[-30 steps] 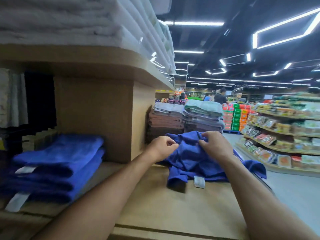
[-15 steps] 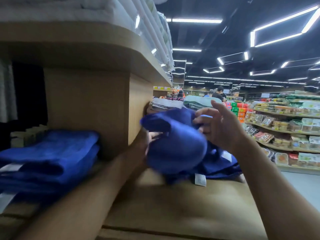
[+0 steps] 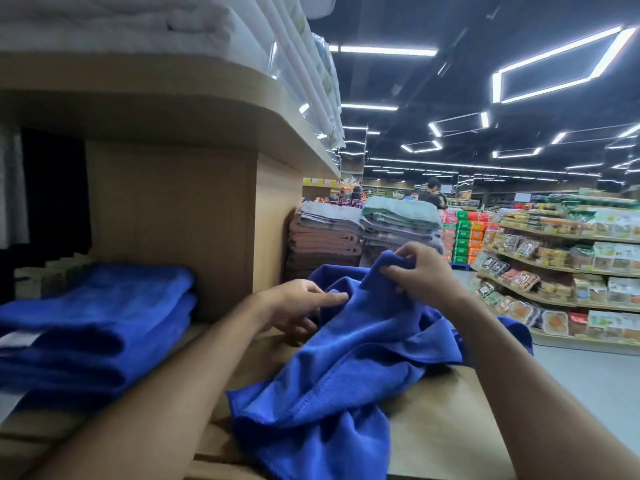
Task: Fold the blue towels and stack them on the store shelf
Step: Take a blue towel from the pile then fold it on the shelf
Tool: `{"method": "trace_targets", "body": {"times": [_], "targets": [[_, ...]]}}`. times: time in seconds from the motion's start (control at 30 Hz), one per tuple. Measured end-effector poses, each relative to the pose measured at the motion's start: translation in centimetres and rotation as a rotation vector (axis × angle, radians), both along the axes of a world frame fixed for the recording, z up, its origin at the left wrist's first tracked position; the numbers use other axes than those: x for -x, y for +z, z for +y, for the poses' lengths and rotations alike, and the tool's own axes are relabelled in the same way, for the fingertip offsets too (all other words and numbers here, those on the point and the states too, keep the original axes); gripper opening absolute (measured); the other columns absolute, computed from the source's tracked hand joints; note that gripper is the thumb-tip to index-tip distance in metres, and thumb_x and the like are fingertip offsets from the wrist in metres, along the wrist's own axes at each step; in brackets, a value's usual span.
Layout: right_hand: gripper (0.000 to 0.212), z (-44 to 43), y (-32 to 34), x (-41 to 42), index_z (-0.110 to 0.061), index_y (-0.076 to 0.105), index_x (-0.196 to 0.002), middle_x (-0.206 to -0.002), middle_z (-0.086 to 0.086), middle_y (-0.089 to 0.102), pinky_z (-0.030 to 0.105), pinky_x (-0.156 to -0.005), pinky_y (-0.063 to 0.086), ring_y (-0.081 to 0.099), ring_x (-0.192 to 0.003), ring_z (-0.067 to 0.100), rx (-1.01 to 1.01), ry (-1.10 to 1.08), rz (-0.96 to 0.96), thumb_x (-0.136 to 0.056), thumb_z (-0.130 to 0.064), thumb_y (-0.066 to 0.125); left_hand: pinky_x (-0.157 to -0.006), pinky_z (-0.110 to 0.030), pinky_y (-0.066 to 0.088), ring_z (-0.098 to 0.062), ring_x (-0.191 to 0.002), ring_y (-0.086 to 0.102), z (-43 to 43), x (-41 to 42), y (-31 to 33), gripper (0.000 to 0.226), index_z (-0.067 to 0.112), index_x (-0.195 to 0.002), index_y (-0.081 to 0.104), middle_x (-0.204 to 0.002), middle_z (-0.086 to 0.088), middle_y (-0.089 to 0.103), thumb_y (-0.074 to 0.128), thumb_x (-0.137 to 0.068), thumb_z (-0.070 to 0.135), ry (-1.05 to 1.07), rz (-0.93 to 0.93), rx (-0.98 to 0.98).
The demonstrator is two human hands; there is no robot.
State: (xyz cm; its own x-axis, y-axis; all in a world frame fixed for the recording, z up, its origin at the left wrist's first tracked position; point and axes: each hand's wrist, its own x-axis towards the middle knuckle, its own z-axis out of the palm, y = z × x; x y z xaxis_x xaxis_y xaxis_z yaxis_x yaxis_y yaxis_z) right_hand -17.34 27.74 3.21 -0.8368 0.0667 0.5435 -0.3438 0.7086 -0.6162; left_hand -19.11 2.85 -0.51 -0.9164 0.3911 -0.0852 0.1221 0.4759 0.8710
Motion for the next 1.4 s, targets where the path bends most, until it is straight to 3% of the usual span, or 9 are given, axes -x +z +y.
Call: {"method": "trace_targets", "body": {"times": [0.23,0.3,0.4,0.6,0.8,0.93,1.07,1.27,1.4], "targets": [[0.042,2.0,1.1,-0.9,-0.015,0.06,-0.12,-0.129,0.018,0.061,0.026,-0.095,0.046,0.056,-0.104,0.024,0.444,-0.345,0.227,-0.082,0.001,0.059,-0.092,-0.046,0.054,-0.025,-0.094,0.061,-0.9,1.8,2.5,0.043,0.02,-0.105,0.055,-0.104,-0.003,0.062,0.033,-0.087,-0.012,0.502,0.268,-0.78],[0.073,1.4,0.9,-1.6,-0.011,0.037,-0.149,-0.155,0.018,0.031,0.007,-0.096,0.024,0.037,-0.124,0.019,0.295,-0.298,0.156,-0.081,0.006,0.055,-0.109,-0.049,0.046,-0.022,-0.112,0.058,-0.8,1.9,2.4,0.059,0.021,-0.125,0.05,-0.118,0.001,0.059,0.031,-0.084,-0.017,0.456,0.348,-0.721],[0.083,0.1,0.7,-2.4,-0.022,0.026,-0.156,-0.164,0.006,0.006,0.034,-0.097,0.037,0.037,-0.138,0.029,-0.037,-0.321,0.032,-0.082,-0.009,0.062,-0.114,-0.043,0.04,-0.022,-0.131,0.05,-0.7,1.9,1.4,0.078,0.028,-0.147,0.042,-0.148,-0.005,0.048,0.037,-0.079,-0.012,0.429,0.502,-0.418],[0.028,-2.1,1.6,-3.5,-0.026,0.068,-0.107,-0.11,-0.005,0.063,0.035,-0.087,0.052,0.064,-0.101,0.015,-0.221,-0.062,0.177,-0.081,-0.021,0.078,-0.104,-0.035,0.046,-0.018,-0.122,0.054,-0.9,1.1,2.0,0.079,0.037,-0.152,0.033,-0.156,-0.006,0.038,0.045,-0.08,0.008,0.282,0.509,-0.27],[0.034,-5.7,-1.1,-4.0,-0.037,0.074,-0.103,-0.098,-0.017,0.071,0.017,-0.078,0.051,0.065,-0.085,-0.003,-0.54,0.279,-0.289,-0.072,-0.045,0.085,-0.095,-0.028,0.049,-0.024,-0.115,0.062,-2.1,1.5,0.6,0.051,0.026,-0.126,0.067,-0.126,-0.004,0.067,0.057,-0.081,0.006,0.225,0.694,0.403],[0.023,-5.2,-0.9,-3.8,-0.032,0.074,-0.087,-0.075,-0.011,0.065,0.021,-0.062,0.043,0.057,-0.065,0.004,-0.717,0.294,-0.427,-0.077,-0.053,0.08,-0.058,-0.029,0.044,-0.017,-0.065,0.06,-2.5,1.9,1.0,0.021,0.014,-0.068,0.069,-0.064,-0.003,0.065,0.067,-0.085,0.026,0.414,0.746,0.265],[0.01,-3.6,1.2,-3.1,-0.016,0.071,-0.074,-0.055,-0.01,0.058,0.024,-0.052,0.039,0.049,-0.05,0.002,-0.103,0.136,-0.057,-0.083,-0.021,0.071,-0.058,-0.025,0.036,-0.004,-0.054,0.045,-2.3,1.8,2.4,0.046,0.014,-0.05,0.061,-0.059,0.009,0.05,0.067,-0.091,0.032,0.467,0.92,-0.091],[0.037,-0.8,1.3,-3.0,-0.028,0.07,-0.109,-0.115,0.004,0.063,0.034,-0.082,0.046,0.061,-0.102,0.022,0.02,-0.35,0.2,-0.083,-0.004,0.059,-0.058,-0.024,0.05,-0.02,-0.06,0.066,-2.7,0.4,3.6,0.033,0.016,-0.079,0.065,-0.071,-0.007,0.07,0.055,-0.099,0.04,0.38,0.106,-0.599],[0.039,-3.1,1.7,-4.4,-0.024,0.077,-0.102,-0.099,-0.001,0.071,0.024,-0.075,0.046,0.061,-0.079,0.006,-0.115,-0.12,0.36,-0.079,0.003,0.061,-0.052,-0.024,0.055,-0.018,-0.057,0.068,-3.1,-0.6,4.1,0.028,0.008,-0.088,0.067,-0.069,-0.007,0.069,0.05,-0.101,0.026,0.097,-0.265,-0.818]]}}
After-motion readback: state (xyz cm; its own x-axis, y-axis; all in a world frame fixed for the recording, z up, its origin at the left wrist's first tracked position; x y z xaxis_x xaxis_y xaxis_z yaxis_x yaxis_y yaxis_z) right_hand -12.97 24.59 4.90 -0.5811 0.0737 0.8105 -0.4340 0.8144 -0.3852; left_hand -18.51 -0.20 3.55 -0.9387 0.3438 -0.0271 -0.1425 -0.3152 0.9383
